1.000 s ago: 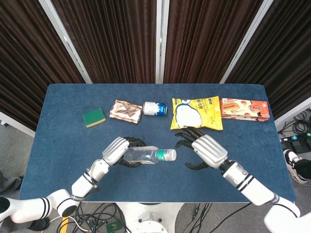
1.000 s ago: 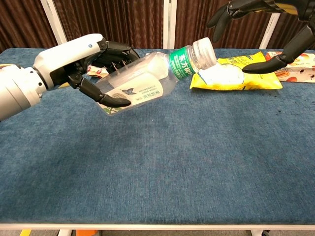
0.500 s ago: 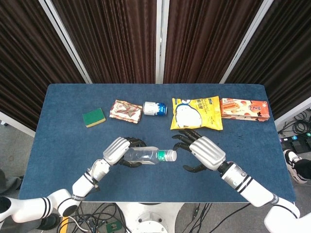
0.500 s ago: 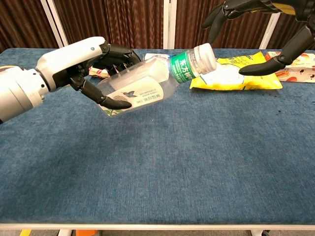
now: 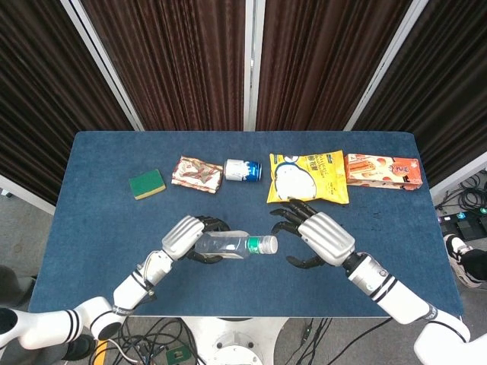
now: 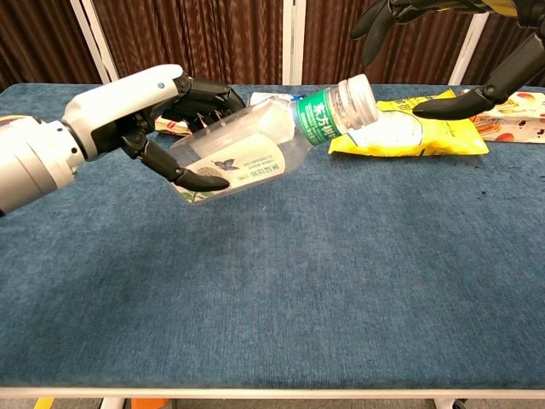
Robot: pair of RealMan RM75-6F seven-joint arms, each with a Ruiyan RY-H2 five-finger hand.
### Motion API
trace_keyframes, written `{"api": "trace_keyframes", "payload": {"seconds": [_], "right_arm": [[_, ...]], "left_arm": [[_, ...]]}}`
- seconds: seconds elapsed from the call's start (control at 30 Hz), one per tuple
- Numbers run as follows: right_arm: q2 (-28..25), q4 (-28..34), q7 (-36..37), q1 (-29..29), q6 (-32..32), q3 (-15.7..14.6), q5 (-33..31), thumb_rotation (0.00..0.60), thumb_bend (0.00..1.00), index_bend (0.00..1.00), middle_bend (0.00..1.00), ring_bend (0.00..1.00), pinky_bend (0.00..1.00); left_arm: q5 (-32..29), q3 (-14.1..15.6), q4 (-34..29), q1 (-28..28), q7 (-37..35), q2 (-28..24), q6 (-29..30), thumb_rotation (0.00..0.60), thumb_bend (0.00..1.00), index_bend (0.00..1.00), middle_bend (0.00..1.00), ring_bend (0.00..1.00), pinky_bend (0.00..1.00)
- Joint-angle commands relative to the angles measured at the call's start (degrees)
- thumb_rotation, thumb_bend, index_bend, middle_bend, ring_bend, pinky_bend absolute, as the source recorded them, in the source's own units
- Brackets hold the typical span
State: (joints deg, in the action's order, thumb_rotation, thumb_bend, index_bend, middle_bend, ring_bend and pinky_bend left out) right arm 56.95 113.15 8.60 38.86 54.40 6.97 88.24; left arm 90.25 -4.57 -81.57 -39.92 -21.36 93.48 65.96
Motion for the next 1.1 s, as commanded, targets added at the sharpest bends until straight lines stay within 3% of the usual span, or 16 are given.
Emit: {"api": "trace_keyframes", "payload": {"seconds": [0.03,0.77,1.1], "right_arm": [[0.2,-0.3,-0.3,0.1,-0.6,-0.1,-0.6,0.594,0.2,0.32,0.12,0.0,0.0],[-0.3,1.4,-1.1,0.4,-0.5,-0.8,1.1,0.594,0.21,0.32,0.12,0.0,0.0],[0.9,0.1,-1.3,-0.6,2.8,0.1,1.1,0.598,0.22,0.32,0.12,0.0,0.0]], "left_arm": [[0.0,0.0,-0.1,0.0,0.1,0.0,0.1,0.6,0.26,0.48,0.5,0.43,0.47],[-0.7,0.1,0.4,-0.2,-0.1,0.2,-0.9,0.6,0.26,0.48,0.5,0.43,0.47],[-1.0,-0.2,-0.1,0.0,-1.1,0.3,-0.4,0.6,0.26,0.48,0.5,0.43,0.47]]}}
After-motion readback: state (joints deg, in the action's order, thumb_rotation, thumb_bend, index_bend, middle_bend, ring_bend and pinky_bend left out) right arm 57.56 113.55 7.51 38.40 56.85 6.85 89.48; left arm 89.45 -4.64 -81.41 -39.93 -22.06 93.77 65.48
